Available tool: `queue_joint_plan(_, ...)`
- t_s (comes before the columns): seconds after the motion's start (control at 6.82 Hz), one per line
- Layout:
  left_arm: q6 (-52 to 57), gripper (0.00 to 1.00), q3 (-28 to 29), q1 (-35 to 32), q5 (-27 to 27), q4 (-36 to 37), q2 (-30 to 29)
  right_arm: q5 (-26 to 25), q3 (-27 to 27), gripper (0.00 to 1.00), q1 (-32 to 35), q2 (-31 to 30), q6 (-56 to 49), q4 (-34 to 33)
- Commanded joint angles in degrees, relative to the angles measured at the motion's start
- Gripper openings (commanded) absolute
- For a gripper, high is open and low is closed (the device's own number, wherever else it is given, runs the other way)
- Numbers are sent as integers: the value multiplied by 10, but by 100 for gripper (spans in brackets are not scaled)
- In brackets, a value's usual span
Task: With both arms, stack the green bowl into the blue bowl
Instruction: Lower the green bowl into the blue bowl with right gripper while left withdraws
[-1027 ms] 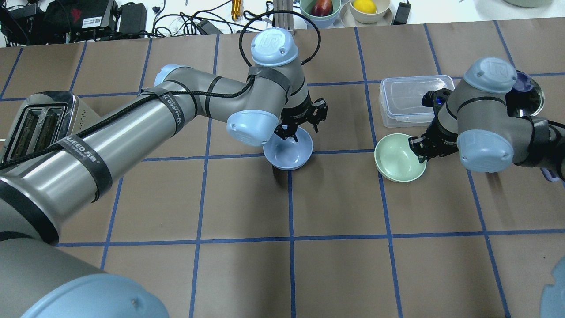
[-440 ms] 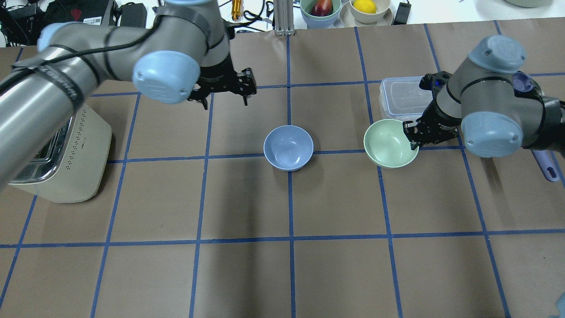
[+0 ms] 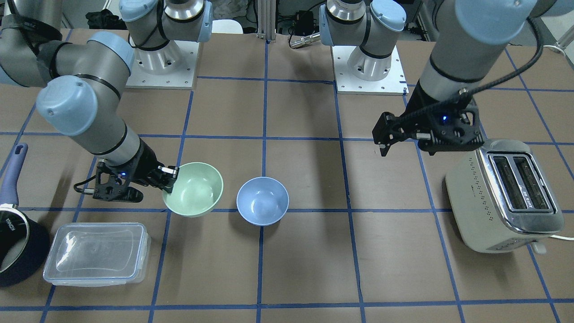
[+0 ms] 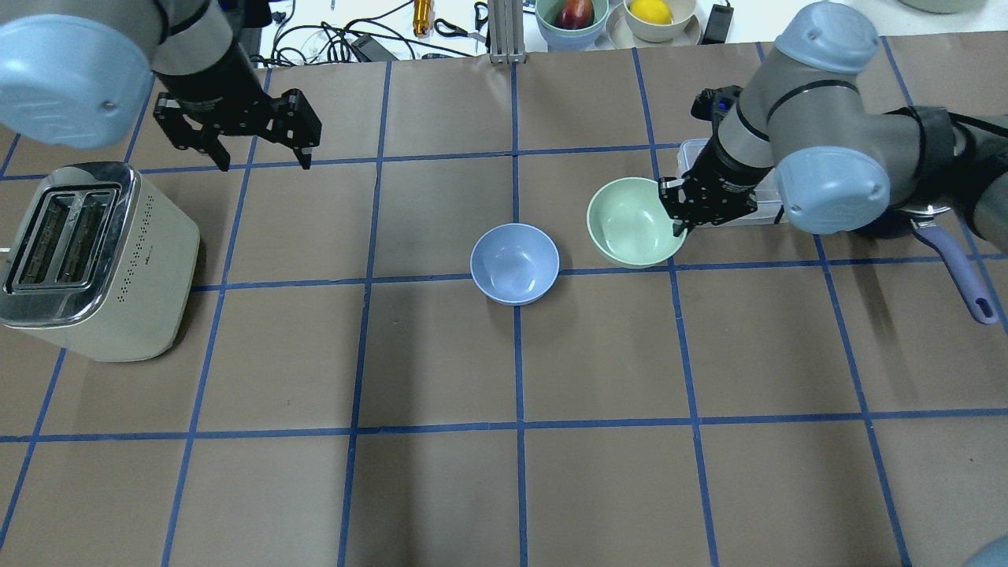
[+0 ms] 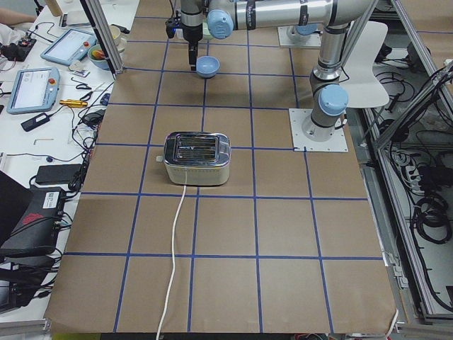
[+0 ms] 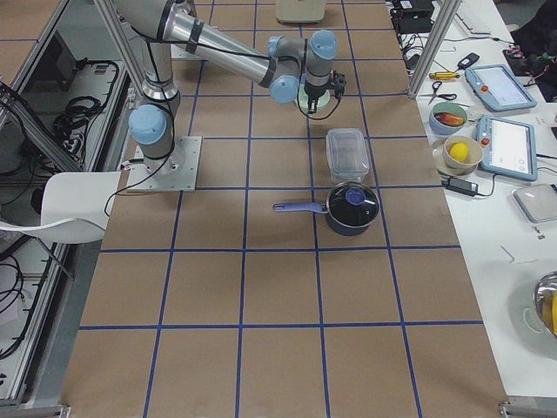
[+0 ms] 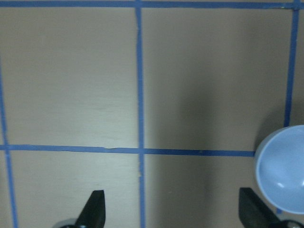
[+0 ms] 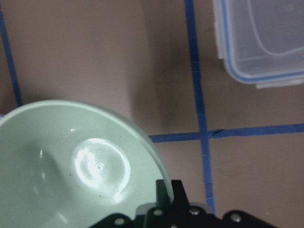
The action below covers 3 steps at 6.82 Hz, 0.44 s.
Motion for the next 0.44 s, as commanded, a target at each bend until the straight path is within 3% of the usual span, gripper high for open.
queue_joint_plan(0.0, 2, 100, 21, 7, -31, -7, 20, 13, -20, 0, 78, 29, 92, -4)
queue_joint_plan(0.29, 8, 100, 30, 6, -29, -20, 42, 13, -28, 0, 105, 52, 132, -26)
